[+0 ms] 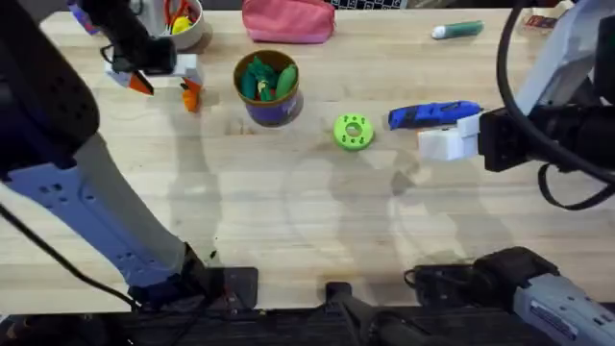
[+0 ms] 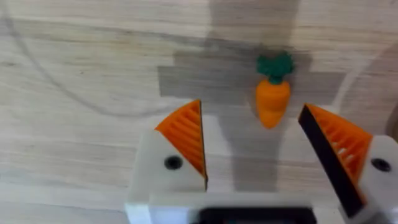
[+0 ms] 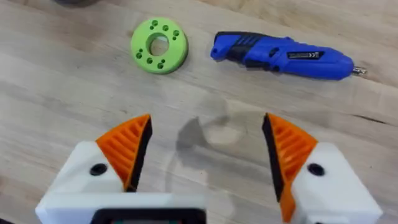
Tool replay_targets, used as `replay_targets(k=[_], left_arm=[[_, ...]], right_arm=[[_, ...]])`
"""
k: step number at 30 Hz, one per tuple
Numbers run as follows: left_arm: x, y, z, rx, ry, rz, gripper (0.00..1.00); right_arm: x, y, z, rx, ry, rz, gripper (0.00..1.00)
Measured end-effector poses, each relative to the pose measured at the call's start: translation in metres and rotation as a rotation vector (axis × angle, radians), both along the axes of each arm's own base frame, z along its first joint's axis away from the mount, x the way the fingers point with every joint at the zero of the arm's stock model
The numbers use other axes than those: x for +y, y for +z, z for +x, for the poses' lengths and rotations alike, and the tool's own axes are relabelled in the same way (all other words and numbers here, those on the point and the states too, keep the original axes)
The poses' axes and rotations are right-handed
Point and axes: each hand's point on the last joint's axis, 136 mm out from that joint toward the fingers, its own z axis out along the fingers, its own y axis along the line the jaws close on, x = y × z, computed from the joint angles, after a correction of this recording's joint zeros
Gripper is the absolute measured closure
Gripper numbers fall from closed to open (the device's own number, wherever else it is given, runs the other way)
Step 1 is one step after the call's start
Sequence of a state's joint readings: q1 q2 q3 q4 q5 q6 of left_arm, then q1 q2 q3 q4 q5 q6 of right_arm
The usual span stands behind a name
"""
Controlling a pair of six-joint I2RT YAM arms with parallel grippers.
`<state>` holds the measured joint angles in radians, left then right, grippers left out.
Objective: Pick up the gripper from the table and insert it into the empty holder that is missing its gripper. Then pick up a screw, insert it into the mounting hole, and use the screwdriver to tighten it. Finally, clean up the table by picking up the vegetable and placing it into the bucket.
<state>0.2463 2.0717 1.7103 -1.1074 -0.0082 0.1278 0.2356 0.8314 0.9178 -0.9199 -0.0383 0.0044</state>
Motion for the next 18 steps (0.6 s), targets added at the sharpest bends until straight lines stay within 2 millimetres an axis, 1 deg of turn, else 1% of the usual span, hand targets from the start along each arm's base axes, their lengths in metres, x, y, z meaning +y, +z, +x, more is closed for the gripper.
replay_targets(k=[5, 6, 7, 8, 12, 13, 14, 18], left_arm=[[-0.015, -0.028, 0.003, 0.058, -0.041, 0.000, 0.074], [-0.018, -0.032, 0.005, 0.060, -0.045, 0.000, 0.087], [-0.019, -0.035, 0.006, 0.063, -0.048, -0.001, 0.126], [-0.021, -0.037, 0.007, 0.062, -0.048, -0.009, 0.193], [-0.017, -0.036, 0.011, 0.041, -0.038, -0.001, 0.816], [-0.016, -0.036, 0.011, 0.041, -0.038, 0.000, 0.935], [-0.015, -0.036, 0.010, 0.045, -0.038, 0.001, 0.974], [-0.014, -0.037, 0.007, 0.055, -0.033, -0.002, 0.972]], right_arm=[[0.000, 0.000, 0.000, 0.000, 0.000, 0.000, 0.007], [0.000, 0.000, 0.000, 0.001, 0.000, 0.000, 0.007], [0.000, 0.000, 0.000, 0.000, 0.000, 0.000, 0.008], [0.000, 0.000, 0.000, 0.000, 0.000, 0.000, 0.008], [0.000, 0.000, 0.000, 0.000, 0.000, 0.000, 0.007], [0.000, 0.000, 0.000, 0.001, 0.000, 0.000, 0.007], [0.000, 0.000, 0.000, 0.001, 0.000, 0.000, 0.007], [0.000, 0.000, 0.000, 0.000, 0.000, 0.000, 0.008]])
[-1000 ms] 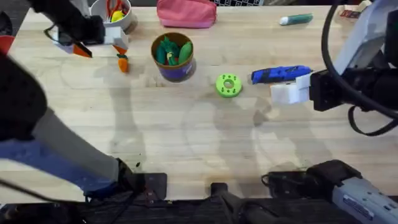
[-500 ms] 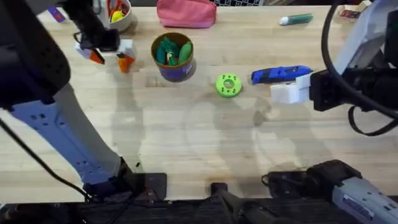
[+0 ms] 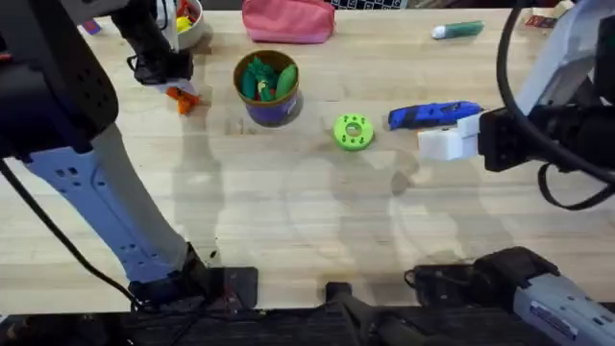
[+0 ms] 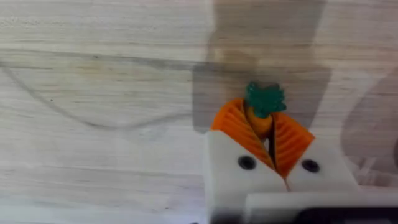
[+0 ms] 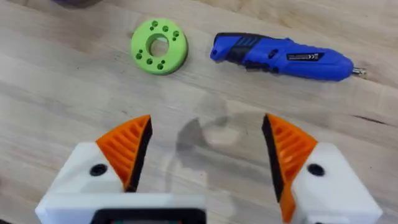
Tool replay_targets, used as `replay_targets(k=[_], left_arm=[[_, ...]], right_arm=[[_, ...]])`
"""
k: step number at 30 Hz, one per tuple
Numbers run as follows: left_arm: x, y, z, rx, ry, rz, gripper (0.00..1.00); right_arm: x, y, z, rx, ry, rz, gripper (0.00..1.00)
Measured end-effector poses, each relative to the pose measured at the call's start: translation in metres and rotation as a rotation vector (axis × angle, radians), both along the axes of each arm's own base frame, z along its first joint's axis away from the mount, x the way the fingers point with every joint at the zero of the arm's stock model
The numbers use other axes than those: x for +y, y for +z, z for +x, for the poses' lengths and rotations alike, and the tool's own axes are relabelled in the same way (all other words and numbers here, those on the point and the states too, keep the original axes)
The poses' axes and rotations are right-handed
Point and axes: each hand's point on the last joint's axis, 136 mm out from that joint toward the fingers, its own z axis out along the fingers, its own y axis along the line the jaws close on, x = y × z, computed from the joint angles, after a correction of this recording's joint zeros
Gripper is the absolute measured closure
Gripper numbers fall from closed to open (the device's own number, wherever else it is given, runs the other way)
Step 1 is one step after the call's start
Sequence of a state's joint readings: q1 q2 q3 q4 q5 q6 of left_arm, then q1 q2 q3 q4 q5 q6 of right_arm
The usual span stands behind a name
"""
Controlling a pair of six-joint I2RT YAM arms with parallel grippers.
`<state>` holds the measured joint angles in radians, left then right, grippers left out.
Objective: Pick up the gripper from the table and insert it into the empty holder that is missing its gripper. Then pick up a screw, insert it into the mounting hole, and use the screwdriver to tighten it. Finally, clean up the table by picking up the vegetable and placing it into the bucket.
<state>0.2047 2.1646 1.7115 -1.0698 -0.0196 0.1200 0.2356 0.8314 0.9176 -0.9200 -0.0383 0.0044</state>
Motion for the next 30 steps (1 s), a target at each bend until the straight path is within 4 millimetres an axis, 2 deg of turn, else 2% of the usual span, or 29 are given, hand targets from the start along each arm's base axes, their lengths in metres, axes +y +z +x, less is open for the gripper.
replay_targets(k=[4, 6, 8, 12, 16, 20, 23, 26, 30], left_arm=[[-0.001, 0.001, -0.002, 0.010, 0.000, -0.005, 0.972], [-0.005, 0.007, -0.005, 0.025, 0.000, -0.026, 0.972], [-0.007, 0.019, 0.002, 0.005, -0.001, -0.042, 0.972], [-0.009, 0.065, 0.031, -0.107, -0.009, -0.063, 0.972], [-0.016, 0.107, 0.048, -0.198, -0.030, -0.061, 0.972], [-0.041, 0.146, 0.050, -0.258, -0.081, -0.062, 0.972], [-0.070, 0.170, 0.044, -0.289, -0.115, -0.072, 0.972], [-0.098, 0.183, 0.033, -0.287, -0.139, -0.086, 0.972], [-0.132, 0.185, 0.027, -0.274, -0.175, -0.094, 0.972]], right_arm=[[0.000, 0.000, 0.000, 0.001, 0.000, 0.000, 0.008], [0.000, 0.000, 0.000, 0.000, 0.000, 0.000, 0.007], [0.000, 0.000, 0.000, 0.000, 0.000, 0.000, 0.006], [0.000, 0.000, 0.000, 0.000, 0.000, 0.000, 0.007], [0.000, 0.000, 0.000, 0.000, 0.000, 0.000, 0.007], [0.000, 0.000, 0.000, 0.000, 0.000, 0.000, 0.007], [0.000, 0.000, 0.000, 0.001, 0.000, 0.000, 0.008], [0.000, 0.000, 0.000, 0.000, 0.000, 0.000, 0.008], [0.000, 0.000, 0.000, 0.001, 0.000, 0.000, 0.008]])
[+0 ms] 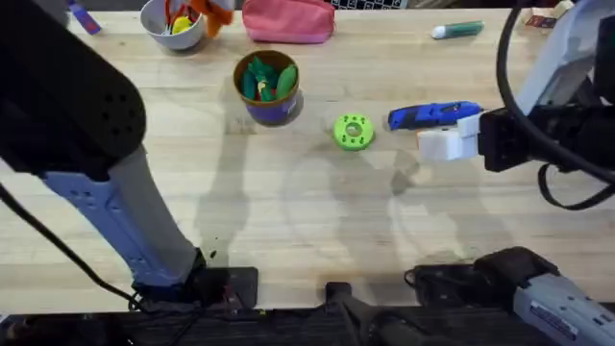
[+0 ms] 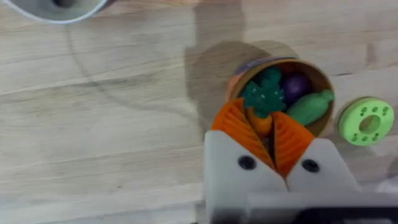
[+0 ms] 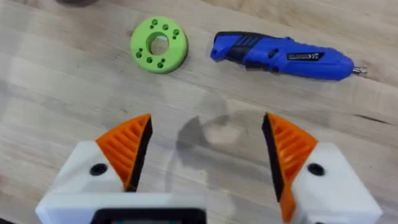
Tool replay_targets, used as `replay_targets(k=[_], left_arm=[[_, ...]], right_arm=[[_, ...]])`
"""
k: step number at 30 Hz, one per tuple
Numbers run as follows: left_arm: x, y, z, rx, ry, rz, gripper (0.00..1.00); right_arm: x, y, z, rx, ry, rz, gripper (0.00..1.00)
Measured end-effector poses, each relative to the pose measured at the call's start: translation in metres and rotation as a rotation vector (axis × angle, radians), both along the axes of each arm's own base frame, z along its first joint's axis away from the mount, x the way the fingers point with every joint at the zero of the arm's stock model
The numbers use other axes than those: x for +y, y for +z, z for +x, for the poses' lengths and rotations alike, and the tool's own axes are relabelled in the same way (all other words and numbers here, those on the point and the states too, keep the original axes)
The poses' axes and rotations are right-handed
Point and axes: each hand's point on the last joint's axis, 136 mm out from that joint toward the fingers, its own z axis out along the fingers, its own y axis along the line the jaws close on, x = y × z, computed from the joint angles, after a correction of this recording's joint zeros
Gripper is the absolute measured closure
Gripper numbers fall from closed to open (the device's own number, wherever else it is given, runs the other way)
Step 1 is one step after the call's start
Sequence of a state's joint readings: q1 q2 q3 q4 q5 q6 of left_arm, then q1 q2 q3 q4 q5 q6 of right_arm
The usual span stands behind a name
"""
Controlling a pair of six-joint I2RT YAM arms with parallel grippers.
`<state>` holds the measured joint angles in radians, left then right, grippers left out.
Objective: Pick up the gripper from the table and insert it into the empty holder that is missing its gripper. Then pick up a screw, insert it into the mounting hole, and use the screwdriver to tighten it. Finally, clean up the table by picking up the vegetable and placing it into the bucket.
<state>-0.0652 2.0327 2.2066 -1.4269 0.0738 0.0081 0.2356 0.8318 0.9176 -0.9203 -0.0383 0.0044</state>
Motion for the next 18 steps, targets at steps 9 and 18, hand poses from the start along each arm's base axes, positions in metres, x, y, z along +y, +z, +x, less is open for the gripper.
replay_targets(k=[9, 18], left_arm=[[-0.068, -0.010, -0.015, 0.034, -0.082, 0.001, 0.972], [-0.089, -0.057, -0.030, 0.126, -0.097, 0.015, 0.972]], right_arm=[[0.000, 0.000, 0.000, 0.000, 0.000, 0.000, 0.007], [0.000, 0.000, 0.000, 0.000, 0.000, 0.000, 0.007]])
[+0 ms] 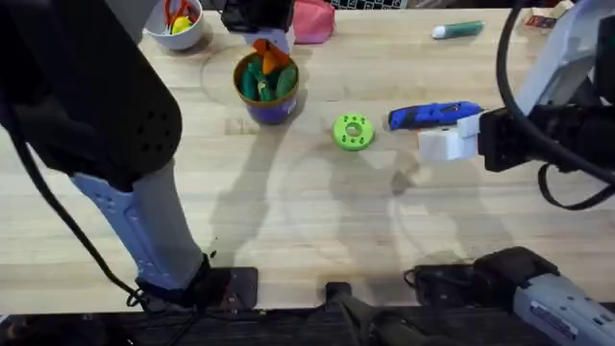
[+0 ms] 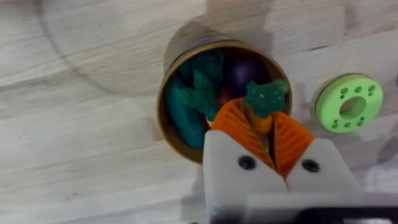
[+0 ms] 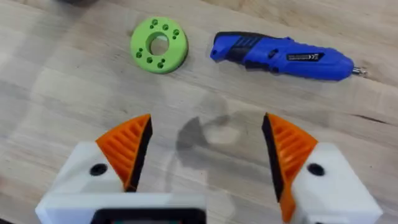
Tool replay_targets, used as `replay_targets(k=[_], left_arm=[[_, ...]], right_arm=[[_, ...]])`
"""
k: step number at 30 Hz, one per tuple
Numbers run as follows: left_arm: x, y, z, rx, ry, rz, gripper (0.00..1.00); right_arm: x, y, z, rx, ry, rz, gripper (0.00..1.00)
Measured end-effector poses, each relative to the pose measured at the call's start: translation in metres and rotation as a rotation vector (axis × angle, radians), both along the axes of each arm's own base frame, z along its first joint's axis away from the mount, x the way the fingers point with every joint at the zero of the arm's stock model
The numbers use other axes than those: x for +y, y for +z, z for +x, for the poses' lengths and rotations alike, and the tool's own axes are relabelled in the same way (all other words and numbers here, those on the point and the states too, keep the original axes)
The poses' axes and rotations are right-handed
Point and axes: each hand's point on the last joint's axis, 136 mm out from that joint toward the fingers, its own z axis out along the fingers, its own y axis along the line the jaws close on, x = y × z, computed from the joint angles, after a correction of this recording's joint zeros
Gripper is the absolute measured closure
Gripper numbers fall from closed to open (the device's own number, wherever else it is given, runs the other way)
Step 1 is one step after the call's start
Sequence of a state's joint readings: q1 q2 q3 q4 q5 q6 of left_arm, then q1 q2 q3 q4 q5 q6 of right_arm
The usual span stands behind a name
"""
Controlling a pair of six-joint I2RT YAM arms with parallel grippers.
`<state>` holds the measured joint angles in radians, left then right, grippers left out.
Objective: Pick up the gripper from the table and insert it into the empty holder that is missing its gripper. Then pick up a screw, insert it into the mounting hole, and use the screwdriver to tighten it. Finally, clean up the table by picking up the vegetable and placing it into the bucket.
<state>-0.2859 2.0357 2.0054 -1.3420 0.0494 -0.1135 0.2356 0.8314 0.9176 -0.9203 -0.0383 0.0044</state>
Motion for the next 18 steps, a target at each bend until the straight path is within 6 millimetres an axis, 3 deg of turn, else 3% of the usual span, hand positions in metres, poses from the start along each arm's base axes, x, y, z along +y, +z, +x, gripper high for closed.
replay_targets(k=[4, 5, 10, 11, 18], left_arm=[[0.0013, -0.0058, 0.0012, 0.002, 0.010, 0.001, 0.972], [0.0014, -0.0062, 0.0011, 0.002, 0.011, 0.002, 0.888], [0.0014, -0.0062, 0.0012, 0.003, 0.022, -0.001, 0.130], [0.0014, -0.0062, 0.0011, 0.004, 0.029, -0.002, 0.041], [0.0033, -0.0016, -0.0054, 0.012, 0.033, -0.001, 0.014]], right_arm=[[0.0000, -0.0001, 0.0000, 0.000, 0.000, 0.000, 0.007], [0.0000, 0.0000, 0.0000, 0.000, 0.000, 0.000, 0.007], [0.0000, 0.0000, 0.0000, 0.000, 0.000, 0.000, 0.009], [0.0000, -0.0001, 0.0000, 0.000, 0.000, 0.000, 0.009], [0.0000, -0.0001, 0.0000, 0.000, 0.000, 0.000, 0.008]])
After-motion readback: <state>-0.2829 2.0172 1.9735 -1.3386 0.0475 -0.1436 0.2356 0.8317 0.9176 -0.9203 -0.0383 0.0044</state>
